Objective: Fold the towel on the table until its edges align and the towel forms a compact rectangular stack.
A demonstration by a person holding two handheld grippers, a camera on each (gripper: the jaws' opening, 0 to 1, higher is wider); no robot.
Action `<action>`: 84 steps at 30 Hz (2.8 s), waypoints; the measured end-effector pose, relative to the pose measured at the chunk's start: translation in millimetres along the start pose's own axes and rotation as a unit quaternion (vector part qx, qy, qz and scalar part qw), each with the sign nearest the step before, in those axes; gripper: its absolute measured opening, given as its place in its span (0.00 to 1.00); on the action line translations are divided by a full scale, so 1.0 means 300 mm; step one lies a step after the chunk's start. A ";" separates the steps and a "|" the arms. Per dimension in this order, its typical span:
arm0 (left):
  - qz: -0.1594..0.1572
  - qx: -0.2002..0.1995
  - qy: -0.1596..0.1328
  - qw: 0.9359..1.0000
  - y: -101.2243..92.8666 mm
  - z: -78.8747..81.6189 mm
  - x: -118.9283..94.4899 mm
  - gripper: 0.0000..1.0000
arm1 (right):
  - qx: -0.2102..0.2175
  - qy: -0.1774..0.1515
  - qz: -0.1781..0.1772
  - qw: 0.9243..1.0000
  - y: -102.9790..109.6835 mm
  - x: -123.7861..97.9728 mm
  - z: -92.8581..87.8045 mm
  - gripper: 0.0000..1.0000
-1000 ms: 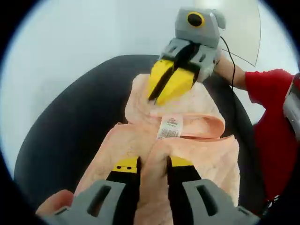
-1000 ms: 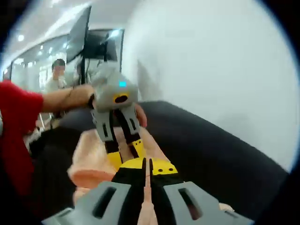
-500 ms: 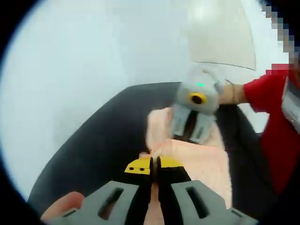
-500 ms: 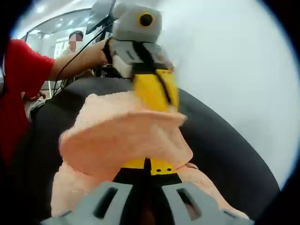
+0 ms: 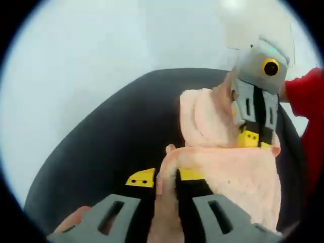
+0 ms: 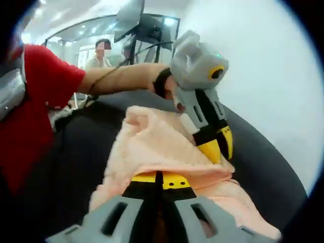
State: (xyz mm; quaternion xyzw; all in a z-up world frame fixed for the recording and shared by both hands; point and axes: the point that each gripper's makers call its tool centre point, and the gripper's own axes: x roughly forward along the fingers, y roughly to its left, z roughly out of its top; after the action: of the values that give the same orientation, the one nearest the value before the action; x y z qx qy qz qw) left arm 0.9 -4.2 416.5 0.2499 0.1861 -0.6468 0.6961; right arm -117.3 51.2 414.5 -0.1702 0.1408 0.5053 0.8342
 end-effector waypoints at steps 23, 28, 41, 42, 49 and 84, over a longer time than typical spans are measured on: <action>-0.011 0.069 -0.119 0.990 -0.138 0.021 -0.350 0.10 | 0.065 -0.079 0.010 0.995 -0.060 -0.137 0.090 0.00; 0.022 0.171 -0.062 0.983 -0.338 -0.080 -0.434 0.11 | 0.052 -0.162 -0.056 0.984 -0.099 -0.151 0.245 0.00; 0.105 0.213 -0.011 0.971 -0.295 -0.274 -0.384 0.04 | 0.016 0.035 -0.031 0.999 -0.028 -0.012 -0.056 0.00; 0.084 0.193 -0.018 0.977 -0.313 -0.270 -0.387 0.03 | 0.021 0.032 -0.030 0.999 -0.037 -0.017 -0.062 0.00; 0.001 0.120 -0.090 0.989 -0.379 -0.200 -0.441 0.00 | 0.046 -0.030 -0.007 0.998 -0.033 -0.040 -0.008 0.07; 0.008 -0.391 -0.150 0.908 -0.220 -0.341 -0.639 0.17 | 0.545 -0.003 -0.214 0.810 -0.212 -0.545 0.031 0.01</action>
State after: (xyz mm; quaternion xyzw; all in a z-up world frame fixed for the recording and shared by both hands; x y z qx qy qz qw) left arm -76.1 208.2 438.8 -0.1410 0.3152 -0.5468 0.7627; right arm -133.5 -102.2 498.5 0.2881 0.3510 0.1542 0.8775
